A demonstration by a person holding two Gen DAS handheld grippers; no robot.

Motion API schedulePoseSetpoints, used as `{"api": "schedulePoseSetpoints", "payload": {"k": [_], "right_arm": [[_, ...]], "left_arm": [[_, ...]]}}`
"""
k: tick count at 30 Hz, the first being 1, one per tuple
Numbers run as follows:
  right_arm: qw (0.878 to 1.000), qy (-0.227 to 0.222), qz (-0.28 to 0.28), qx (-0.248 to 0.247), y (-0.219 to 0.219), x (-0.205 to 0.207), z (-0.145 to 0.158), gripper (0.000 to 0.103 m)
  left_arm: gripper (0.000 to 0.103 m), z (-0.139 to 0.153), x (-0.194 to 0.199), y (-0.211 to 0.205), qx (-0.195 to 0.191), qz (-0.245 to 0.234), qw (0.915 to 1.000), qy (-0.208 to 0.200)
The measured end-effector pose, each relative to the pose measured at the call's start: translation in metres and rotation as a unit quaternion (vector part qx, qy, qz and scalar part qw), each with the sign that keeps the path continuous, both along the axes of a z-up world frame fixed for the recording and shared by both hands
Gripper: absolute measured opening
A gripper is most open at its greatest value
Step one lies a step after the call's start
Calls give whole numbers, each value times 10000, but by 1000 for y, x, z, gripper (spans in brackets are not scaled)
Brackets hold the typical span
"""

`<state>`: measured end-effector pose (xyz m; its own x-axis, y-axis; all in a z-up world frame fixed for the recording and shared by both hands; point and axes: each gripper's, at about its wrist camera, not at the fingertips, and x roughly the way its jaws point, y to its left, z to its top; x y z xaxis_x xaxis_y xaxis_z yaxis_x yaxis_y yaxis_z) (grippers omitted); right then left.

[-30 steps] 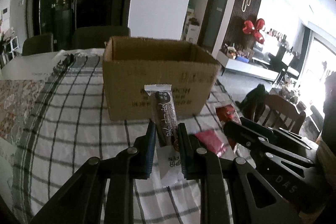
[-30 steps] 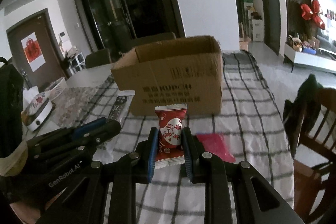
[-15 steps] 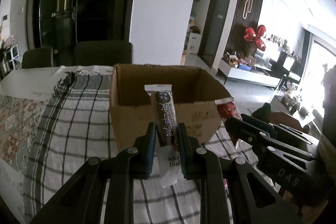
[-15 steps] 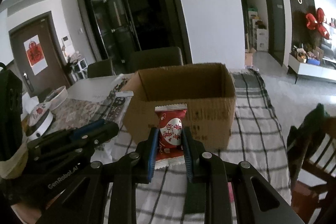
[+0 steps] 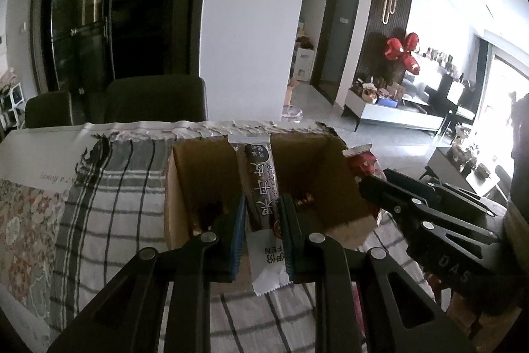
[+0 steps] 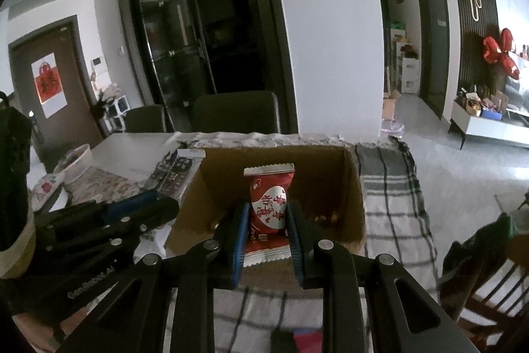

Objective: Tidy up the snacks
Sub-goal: 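Carry the bar snack and red-and-white pack into the box and open both grippers, then move both tools back from the box to the two packets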

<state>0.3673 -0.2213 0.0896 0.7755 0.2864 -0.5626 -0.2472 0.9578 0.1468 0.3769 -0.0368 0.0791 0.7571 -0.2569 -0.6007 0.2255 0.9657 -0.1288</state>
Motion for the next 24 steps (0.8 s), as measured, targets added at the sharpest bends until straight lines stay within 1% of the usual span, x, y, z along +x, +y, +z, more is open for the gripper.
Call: {"api": "schedulePoseSetpoints", "payload": {"k": [4, 9, 10, 11, 12, 13, 16, 20, 21, 22, 24], "right_arm": [[10000, 46, -40, -42, -2, 20, 0, 24], [9999, 97, -91, -58, -4, 36, 1, 24], [9998, 113, -137, -62, -5, 39, 0, 24], [9998, 137, -159, -67, -5, 41, 0, 27], [9997, 158, -184, -72, -6, 42, -1, 36], [9996, 163, -233, -75, -8, 41, 0, 39], [9996, 131, -235, -81, -11, 34, 0, 40], [9997, 73, -216, -84, -15, 16, 2, 41], [9997, 67, -203, -83, -16, 10, 2, 45], [9998, 46, -198, -86, -17, 6, 2, 47], [9997, -23, -199, -105, -21, -6, 2, 48]], "left_arm": [[21, 0, 19, -4, 61, -68, 9999, 110], [22, -2, 37, -8, 215, -22, 9996, 185], [29, -2, 39, -8, 245, 25, 9995, 194], [38, -1, 39, -8, 289, 89, 9994, 189], [39, 0, 37, -6, 331, 179, 9992, 122], [41, 1, 35, -6, 374, 213, 9991, 54], [50, 4, 22, -7, 412, 235, 9989, -44], [56, 9, 1, -13, 497, 256, 9983, -143], [56, 11, -4, -14, 496, 224, 9984, -176], [58, 12, -10, -15, 485, 198, 9984, -206], [60, 13, -21, -20, 560, 202, 9980, -224]]}}
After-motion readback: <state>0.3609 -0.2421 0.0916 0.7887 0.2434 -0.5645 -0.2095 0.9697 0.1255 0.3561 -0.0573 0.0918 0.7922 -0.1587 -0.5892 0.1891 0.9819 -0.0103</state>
